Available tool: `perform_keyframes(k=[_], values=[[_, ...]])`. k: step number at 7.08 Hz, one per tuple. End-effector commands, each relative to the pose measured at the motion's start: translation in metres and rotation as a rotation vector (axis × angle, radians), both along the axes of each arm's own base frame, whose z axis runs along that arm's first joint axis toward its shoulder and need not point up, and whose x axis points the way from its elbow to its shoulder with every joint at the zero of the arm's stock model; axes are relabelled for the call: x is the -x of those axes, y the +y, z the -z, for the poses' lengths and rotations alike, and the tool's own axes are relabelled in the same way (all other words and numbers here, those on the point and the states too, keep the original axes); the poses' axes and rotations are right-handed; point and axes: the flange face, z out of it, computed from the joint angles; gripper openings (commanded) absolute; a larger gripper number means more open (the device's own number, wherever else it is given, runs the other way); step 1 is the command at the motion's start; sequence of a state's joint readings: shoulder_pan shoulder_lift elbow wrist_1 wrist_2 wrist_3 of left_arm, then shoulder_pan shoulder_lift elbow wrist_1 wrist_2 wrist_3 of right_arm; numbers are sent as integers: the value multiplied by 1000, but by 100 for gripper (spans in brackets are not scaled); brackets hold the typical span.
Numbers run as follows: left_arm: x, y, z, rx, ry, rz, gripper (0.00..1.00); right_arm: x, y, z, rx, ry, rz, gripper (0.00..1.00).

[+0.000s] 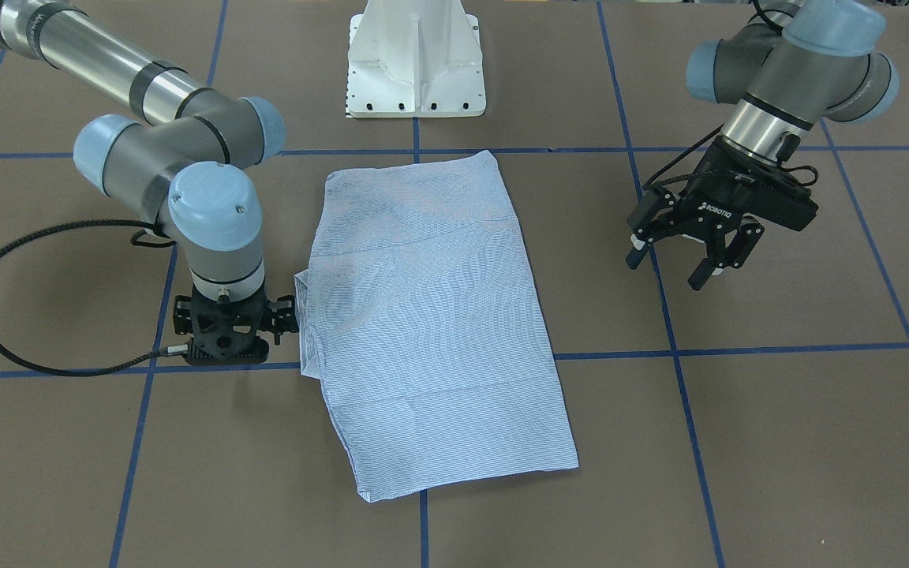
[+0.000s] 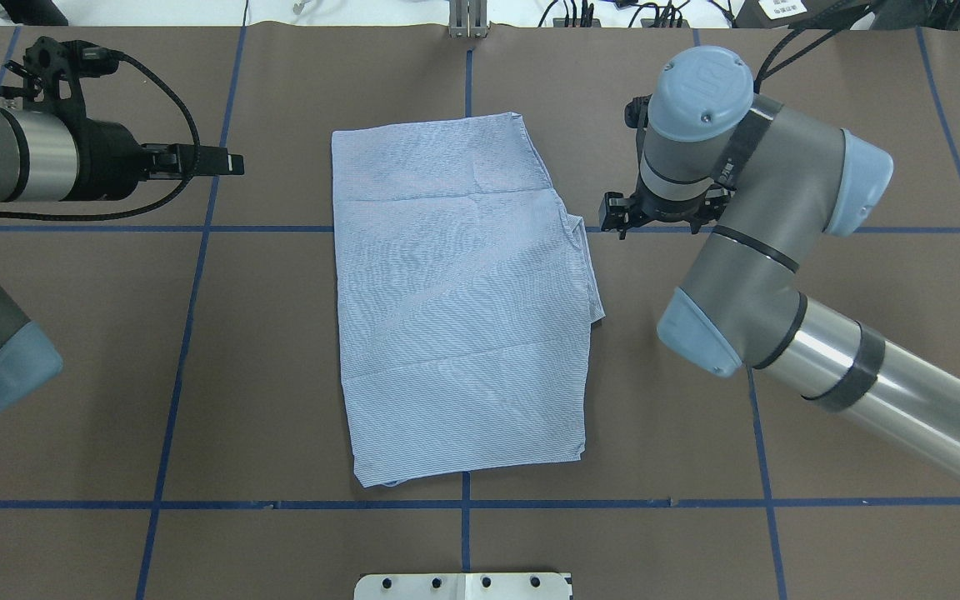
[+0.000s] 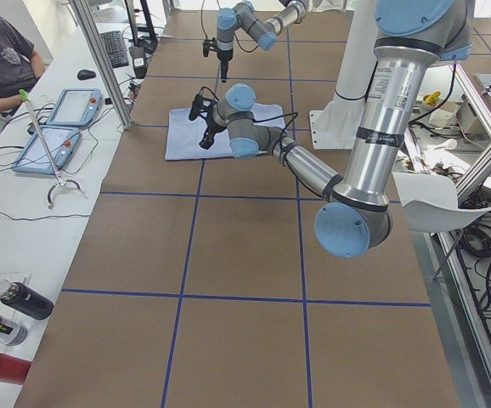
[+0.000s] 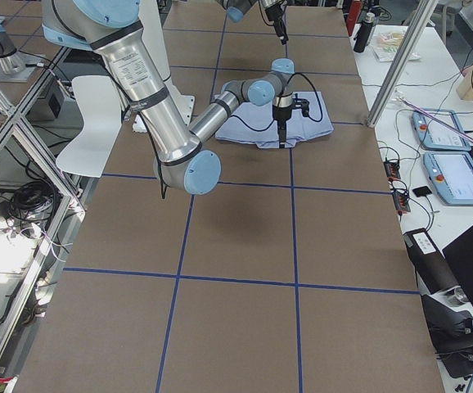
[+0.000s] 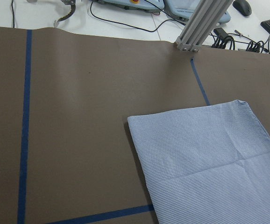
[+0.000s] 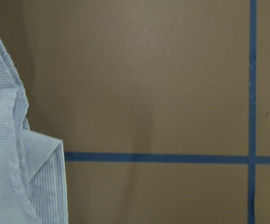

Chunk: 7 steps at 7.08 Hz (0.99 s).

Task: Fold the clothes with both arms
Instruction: 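Move the right gripper to the shirt corner nearest the robot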

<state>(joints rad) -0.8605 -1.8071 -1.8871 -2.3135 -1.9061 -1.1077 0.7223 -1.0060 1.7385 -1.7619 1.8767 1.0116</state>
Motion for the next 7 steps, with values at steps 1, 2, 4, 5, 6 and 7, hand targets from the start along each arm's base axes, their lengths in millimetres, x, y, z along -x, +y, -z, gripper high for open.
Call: perform_keyframes(k=[1, 2, 4, 5, 6, 7], values=[[3, 24, 18, 12, 62, -124, 100, 16, 66, 15, 159, -69, -177, 100], [2, 26, 21, 6, 68, -130, 100, 28, 87, 24, 242, -95, -290, 100], [4, 28, 26, -9, 79, -131, 100, 42, 134, 53, 394, -185, -546, 100], [6, 29, 30, -19, 82, -131, 100, 48, 151, 63, 422, -224, -607, 100], [6, 31, 32, -28, 83, -129, 100, 56, 162, 61, 485, -246, -724, 100], [6, 31, 33, -33, 85, -125, 100, 62, 169, 59, 505, -295, -774, 100]])
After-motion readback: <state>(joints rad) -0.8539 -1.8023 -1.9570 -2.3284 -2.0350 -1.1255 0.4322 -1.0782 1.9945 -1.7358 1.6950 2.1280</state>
